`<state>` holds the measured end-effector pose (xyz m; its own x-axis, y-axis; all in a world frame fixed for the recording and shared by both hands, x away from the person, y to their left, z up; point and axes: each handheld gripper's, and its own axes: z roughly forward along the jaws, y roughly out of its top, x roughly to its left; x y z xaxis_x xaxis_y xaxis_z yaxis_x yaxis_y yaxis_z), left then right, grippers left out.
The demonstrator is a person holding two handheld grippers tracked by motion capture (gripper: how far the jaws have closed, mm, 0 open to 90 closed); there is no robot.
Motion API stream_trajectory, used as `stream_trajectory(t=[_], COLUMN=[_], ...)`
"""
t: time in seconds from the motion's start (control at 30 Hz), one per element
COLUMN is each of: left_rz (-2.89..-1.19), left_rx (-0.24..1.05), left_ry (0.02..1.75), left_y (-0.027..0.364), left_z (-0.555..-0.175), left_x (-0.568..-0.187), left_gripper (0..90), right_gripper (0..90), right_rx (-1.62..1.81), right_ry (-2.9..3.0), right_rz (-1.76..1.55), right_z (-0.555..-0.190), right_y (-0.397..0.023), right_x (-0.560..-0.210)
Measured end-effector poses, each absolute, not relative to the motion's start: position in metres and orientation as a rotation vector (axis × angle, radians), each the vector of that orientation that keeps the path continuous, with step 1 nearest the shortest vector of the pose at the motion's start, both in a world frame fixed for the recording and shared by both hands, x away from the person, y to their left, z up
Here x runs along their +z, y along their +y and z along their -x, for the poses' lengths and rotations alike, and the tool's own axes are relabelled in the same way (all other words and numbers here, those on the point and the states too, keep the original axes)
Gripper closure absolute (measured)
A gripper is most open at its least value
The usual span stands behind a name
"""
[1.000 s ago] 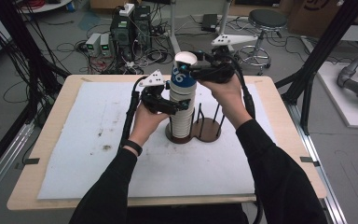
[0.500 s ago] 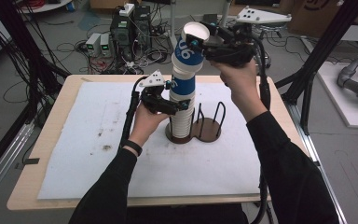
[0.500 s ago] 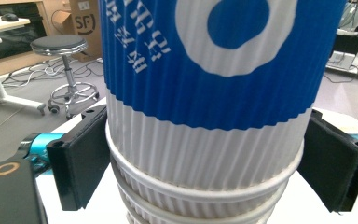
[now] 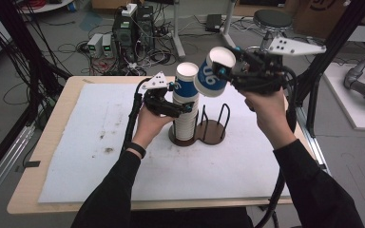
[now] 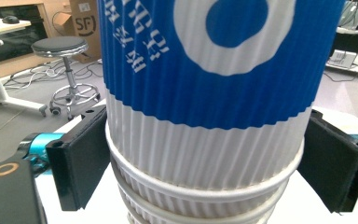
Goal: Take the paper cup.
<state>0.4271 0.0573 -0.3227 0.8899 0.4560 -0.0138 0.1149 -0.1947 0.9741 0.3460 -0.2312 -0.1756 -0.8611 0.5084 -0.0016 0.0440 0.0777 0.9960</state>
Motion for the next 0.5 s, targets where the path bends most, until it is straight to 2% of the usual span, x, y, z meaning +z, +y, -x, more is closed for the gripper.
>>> stream_trajectory(t=[0.3, 0.37, 0.5], left_rz=[-1.750, -1.757, -1.760], left_rx=[0.312, 0.336, 0.347], left_ry=[0.415, 0.430, 0.436], left_y=[0.058, 0.059, 0.064], left_z=[-0.427, -0.425, -0.422], left_x=[-0.317, -0.316, -0.315], left_gripper=[5.9, 2.3, 1.7], right_gripper=[31.1, 31.1, 31.1], right_rx=[1.840, 1.838, 1.838], right_ry=[2.057, 2.065, 2.079], right_rz=[-0.636, -0.647, -0.666], right_z=[-0.329, -0.325, -0.318], right_y=[-0.249, -0.252, -0.255], right_x=[-0.243, -0.255, -0.277])
